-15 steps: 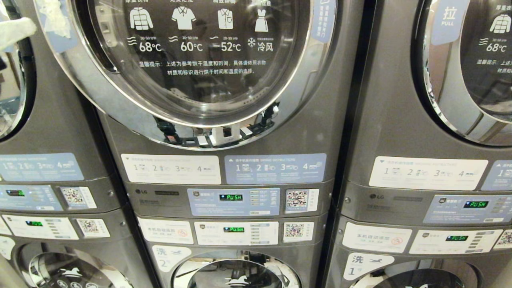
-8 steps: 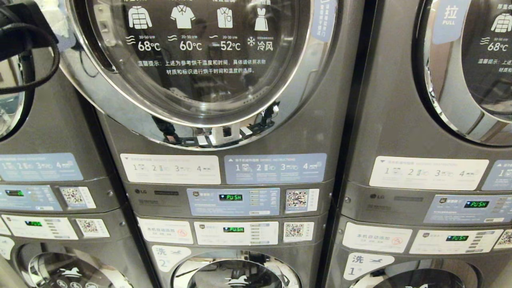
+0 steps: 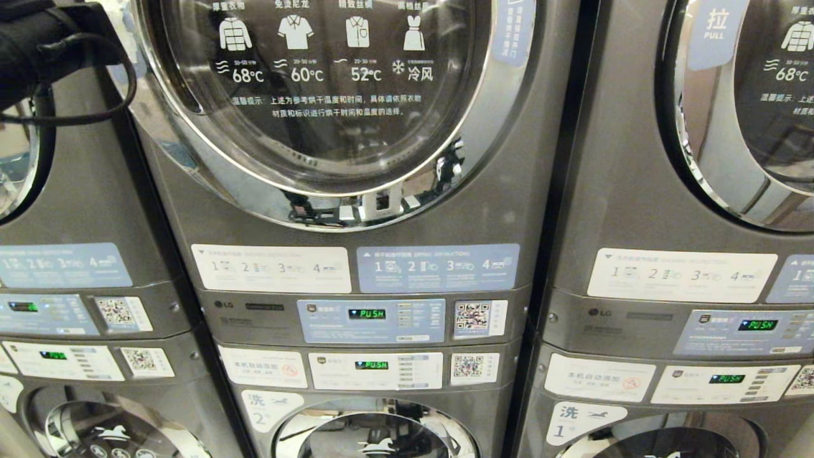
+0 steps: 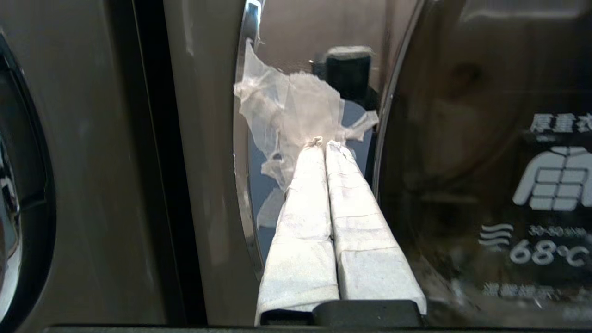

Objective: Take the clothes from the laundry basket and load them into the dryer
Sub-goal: Close the dryer

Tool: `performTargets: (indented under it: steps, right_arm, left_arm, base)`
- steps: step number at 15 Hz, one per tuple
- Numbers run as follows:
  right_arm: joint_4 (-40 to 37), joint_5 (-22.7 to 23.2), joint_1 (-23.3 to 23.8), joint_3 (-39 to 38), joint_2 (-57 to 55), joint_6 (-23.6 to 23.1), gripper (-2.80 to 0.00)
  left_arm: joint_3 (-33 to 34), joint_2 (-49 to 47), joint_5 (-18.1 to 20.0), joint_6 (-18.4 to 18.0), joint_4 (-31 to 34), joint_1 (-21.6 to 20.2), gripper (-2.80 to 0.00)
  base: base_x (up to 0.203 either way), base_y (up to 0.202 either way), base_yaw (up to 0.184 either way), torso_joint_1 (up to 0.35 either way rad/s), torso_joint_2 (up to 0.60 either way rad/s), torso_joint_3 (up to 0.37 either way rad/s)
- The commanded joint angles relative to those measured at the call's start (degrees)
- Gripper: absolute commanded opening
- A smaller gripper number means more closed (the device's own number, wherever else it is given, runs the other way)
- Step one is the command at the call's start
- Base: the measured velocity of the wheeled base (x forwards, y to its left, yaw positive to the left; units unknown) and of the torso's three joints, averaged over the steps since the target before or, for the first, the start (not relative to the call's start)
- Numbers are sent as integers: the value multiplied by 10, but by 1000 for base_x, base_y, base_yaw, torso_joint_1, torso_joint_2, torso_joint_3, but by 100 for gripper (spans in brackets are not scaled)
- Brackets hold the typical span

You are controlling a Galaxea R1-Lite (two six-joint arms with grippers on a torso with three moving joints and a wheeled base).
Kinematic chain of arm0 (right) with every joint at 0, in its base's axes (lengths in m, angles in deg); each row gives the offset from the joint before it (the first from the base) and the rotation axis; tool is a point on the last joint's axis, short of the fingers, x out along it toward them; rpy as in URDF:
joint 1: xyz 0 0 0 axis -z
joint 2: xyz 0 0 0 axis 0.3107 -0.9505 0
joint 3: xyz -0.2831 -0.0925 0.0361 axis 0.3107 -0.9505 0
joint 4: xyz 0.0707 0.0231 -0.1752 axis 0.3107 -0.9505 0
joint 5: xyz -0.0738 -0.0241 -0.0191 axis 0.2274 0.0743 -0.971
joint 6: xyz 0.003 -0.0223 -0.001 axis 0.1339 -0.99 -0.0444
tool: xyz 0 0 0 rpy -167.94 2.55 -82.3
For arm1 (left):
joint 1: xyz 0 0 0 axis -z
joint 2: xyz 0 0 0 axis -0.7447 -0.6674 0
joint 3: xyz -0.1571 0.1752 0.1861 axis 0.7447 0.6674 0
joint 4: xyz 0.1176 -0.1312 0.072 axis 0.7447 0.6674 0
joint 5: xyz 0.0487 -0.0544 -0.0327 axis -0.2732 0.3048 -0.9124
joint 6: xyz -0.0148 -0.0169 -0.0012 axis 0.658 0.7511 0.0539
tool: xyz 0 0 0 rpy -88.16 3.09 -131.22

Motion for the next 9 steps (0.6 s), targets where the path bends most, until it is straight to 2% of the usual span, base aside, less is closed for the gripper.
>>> performTargets:
  steps: [1,3,9]
  right_arm:
    - [0,0,0,0,-1,0,-280]
    - [0,0,0,0,-1,0,-280]
    - [0,0,0,0,0,1,-280]
  left_arm:
    - [-28,-49,-9,-2,-10,2,-280]
    - [-51,-79,-21,-2,-16,5,-280]
    - [-105,-137,-20,0,-19,6,-280]
  base:
    - [0,0,0,0,0,0]
    - [0,0,0,0,0,0]
    - [0,0,0,0,0,0]
